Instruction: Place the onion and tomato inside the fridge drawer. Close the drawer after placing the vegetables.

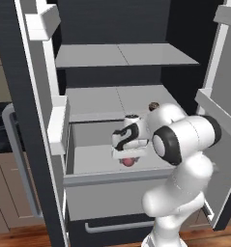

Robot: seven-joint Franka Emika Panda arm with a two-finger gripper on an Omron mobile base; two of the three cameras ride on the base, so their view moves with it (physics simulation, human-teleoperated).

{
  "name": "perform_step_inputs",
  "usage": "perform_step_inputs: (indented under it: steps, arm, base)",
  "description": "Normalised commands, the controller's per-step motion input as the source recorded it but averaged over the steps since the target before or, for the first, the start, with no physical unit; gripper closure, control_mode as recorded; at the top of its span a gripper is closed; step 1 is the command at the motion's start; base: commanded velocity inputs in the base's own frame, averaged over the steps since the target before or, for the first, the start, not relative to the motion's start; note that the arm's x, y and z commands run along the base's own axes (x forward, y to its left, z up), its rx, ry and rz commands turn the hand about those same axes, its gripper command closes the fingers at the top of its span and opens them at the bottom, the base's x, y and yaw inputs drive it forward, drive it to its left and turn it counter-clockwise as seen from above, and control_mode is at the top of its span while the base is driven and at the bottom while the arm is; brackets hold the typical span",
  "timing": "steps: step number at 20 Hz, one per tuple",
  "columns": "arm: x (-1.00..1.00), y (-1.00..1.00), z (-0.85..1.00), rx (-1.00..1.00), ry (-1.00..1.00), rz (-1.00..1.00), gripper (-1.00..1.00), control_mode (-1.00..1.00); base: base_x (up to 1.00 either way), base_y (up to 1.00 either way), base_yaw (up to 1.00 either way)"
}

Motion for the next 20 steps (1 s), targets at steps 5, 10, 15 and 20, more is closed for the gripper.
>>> perform_step_inputs:
  steps: [5,10,15,20]
  arm:
    - [0.00,0.00,-0.77,0.03,0.00,0.02,1.00,-1.00]
    - [-0.30,0.01,-0.56,0.03,0.00,0.00,-1.00,-1.00]
    - [-0.15,0.00,0.19,0.02,-0.12,0.00,-1.00,-1.00]
    - [-0.03,0.02,0.75,0.00,-0.28,0.00,-1.00,-1.00]
  base:
    - [0.00,0.00,0.00]
    - [0.00,0.00,0.00]
    - [0.00,0.00,0.00]
    - [0.00,0.00,0.00]
